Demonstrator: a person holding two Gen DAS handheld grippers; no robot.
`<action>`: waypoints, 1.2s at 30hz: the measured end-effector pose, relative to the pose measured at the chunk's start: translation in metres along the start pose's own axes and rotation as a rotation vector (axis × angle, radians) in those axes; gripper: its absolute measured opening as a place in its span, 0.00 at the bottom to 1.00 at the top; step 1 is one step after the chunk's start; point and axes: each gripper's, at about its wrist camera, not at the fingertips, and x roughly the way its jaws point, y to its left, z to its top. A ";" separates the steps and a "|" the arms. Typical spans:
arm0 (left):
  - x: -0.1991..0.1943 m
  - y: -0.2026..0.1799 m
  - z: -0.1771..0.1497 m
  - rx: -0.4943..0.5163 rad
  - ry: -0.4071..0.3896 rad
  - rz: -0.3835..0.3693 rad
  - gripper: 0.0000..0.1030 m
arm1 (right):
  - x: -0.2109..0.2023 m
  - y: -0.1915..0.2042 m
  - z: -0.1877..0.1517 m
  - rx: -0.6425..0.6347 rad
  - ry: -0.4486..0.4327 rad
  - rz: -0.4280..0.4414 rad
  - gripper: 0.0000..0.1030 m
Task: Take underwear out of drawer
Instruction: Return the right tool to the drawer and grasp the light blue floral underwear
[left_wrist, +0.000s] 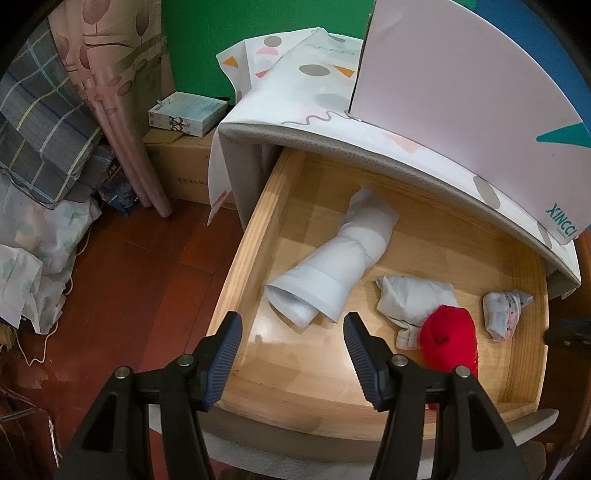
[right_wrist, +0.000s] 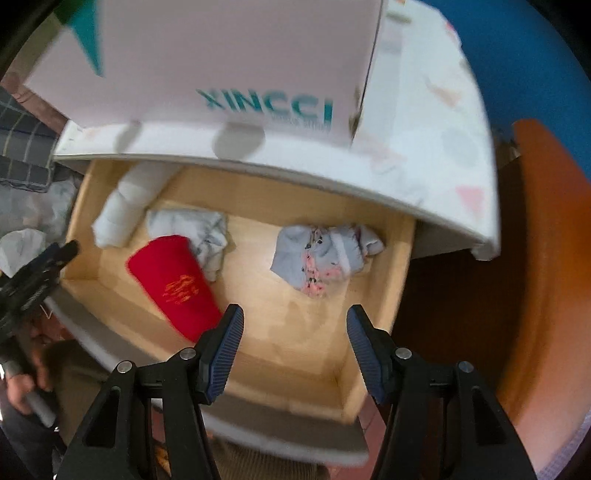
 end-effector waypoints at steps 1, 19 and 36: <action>0.000 0.000 0.000 0.001 0.000 0.000 0.57 | 0.007 0.000 0.002 0.001 -0.002 -0.001 0.55; 0.002 -0.002 0.002 -0.001 0.006 -0.012 0.57 | 0.079 0.011 0.032 -0.090 -0.089 -0.174 0.59; 0.002 -0.001 0.002 -0.007 0.008 -0.019 0.57 | 0.095 0.012 0.017 -0.071 0.118 -0.122 0.47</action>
